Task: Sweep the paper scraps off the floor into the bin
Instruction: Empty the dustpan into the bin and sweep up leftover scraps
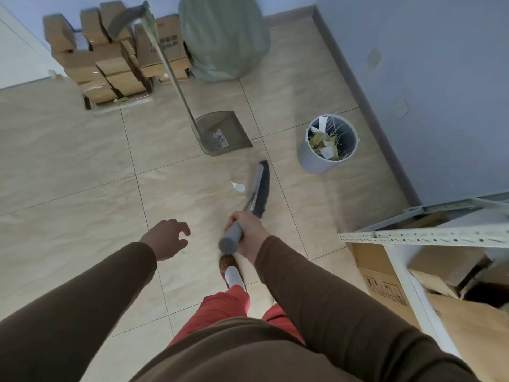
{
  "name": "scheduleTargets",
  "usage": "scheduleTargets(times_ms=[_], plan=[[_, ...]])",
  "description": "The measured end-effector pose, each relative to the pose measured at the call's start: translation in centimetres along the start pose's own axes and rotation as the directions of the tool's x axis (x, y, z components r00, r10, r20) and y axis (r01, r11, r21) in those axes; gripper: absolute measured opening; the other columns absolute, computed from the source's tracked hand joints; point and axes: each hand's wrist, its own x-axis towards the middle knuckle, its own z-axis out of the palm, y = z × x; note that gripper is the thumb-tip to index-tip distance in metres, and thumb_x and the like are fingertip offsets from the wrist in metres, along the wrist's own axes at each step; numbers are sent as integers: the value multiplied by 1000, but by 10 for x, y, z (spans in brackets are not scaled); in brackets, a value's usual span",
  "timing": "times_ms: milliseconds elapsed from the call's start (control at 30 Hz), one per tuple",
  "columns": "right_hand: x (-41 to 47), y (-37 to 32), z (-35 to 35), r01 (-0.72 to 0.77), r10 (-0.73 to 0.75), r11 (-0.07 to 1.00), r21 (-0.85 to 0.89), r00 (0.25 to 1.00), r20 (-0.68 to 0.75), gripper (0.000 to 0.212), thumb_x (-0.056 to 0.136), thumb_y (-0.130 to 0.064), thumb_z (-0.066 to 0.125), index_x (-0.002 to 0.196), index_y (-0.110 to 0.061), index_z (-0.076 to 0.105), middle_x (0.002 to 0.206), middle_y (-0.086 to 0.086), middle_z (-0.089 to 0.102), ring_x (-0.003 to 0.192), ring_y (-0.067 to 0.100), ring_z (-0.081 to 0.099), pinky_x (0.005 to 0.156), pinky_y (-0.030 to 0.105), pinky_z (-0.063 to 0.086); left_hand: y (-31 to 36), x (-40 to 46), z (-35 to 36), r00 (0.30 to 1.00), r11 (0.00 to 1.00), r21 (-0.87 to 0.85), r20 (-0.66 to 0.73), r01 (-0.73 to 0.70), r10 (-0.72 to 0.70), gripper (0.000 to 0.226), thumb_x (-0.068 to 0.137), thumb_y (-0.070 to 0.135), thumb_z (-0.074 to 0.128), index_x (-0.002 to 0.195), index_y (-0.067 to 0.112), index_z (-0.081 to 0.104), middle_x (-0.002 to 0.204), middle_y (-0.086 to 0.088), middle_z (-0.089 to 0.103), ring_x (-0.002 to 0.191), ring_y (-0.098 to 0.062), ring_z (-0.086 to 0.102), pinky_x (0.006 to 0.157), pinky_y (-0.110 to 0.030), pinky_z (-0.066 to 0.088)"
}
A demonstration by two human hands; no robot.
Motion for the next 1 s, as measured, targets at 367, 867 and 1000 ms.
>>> scheduleTargets(times_ms=[367,867,1000], plan=[[-33,-35,-38,17,-17,1000,-4,996,93,15,94,0,45,99,-14,42,58,3,48,36,9,46,33,19,40,-13,40,-43,998,998,0,3,-56,56,27,93,32,59,120,29,62,123,-2,58,118,-23,50,98,-37,42],[-14,-181,-36,-41,44,998,-42,996,73,9,97,-9,57,102,-6,50,70,9,59,43,9,52,40,19,52,-9,147,-286,769,990,-31,-633,-137,87,51,89,22,63,138,22,48,147,-9,44,136,-32,36,112,-50,36],[22,-230,-8,36,-29,967,-253,999,30,8,98,-5,49,92,-9,46,70,7,53,37,5,41,32,16,38,-18,190,-356,686,998,41,-725,-44,60,67,81,21,68,141,22,38,151,-11,33,141,-38,26,114,-53,32]])
